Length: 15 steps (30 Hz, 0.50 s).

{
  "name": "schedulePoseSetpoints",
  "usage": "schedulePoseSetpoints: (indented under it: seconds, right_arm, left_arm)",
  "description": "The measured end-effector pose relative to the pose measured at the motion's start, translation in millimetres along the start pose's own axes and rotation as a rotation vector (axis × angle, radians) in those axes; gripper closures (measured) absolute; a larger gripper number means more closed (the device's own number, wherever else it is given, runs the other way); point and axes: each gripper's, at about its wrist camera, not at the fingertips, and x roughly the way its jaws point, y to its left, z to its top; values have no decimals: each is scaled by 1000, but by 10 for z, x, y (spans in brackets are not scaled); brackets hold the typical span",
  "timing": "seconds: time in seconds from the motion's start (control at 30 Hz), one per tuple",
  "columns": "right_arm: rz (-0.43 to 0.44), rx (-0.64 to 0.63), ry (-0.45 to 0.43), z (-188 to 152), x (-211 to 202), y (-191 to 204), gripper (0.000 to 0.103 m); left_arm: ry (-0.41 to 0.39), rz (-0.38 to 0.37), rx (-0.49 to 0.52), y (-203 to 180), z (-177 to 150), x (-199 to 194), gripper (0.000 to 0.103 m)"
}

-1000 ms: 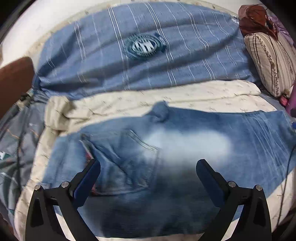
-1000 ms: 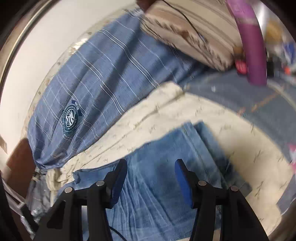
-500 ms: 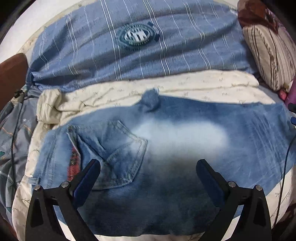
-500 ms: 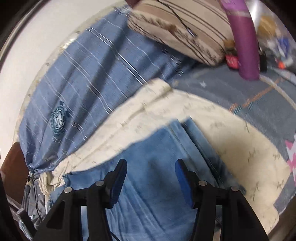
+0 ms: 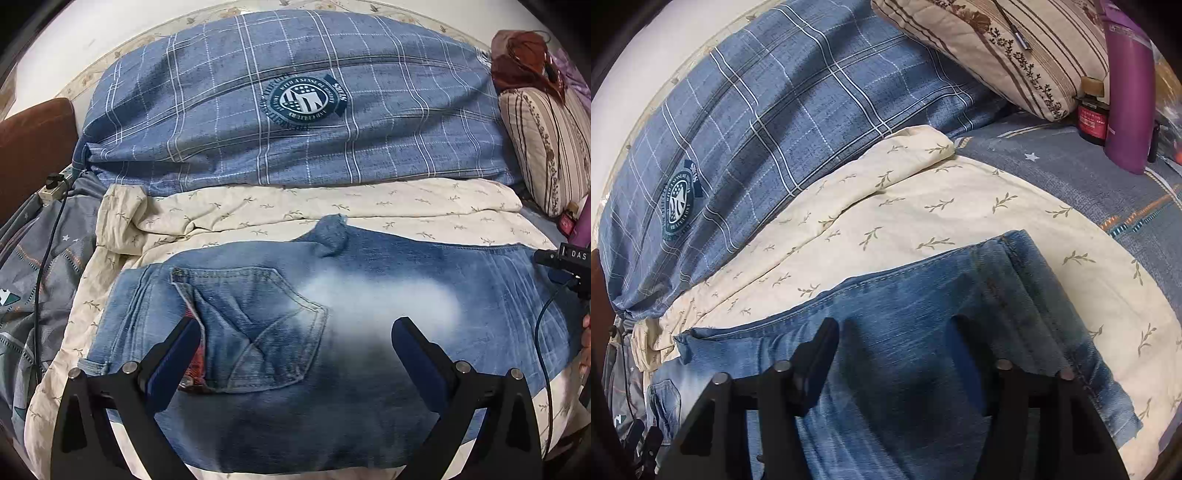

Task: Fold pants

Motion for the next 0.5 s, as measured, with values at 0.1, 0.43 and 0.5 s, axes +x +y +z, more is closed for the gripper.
schedulePoseSetpoints:
  seconds: [0.1, 0.43, 0.5]
  right_arm:
    - [-2, -4, -19, -11, -67, 49, 37]
    - [149, -153, -58, -227, -277, 617, 37]
    - [181, -195, -29, -316, -239, 793, 37]
  left_arm:
    - [-3, 6, -15, 61, 19, -12, 0]
    - [-36, 49, -50, 222, 33, -95, 0]
    - [-34, 60, -55, 266, 31, -85, 0]
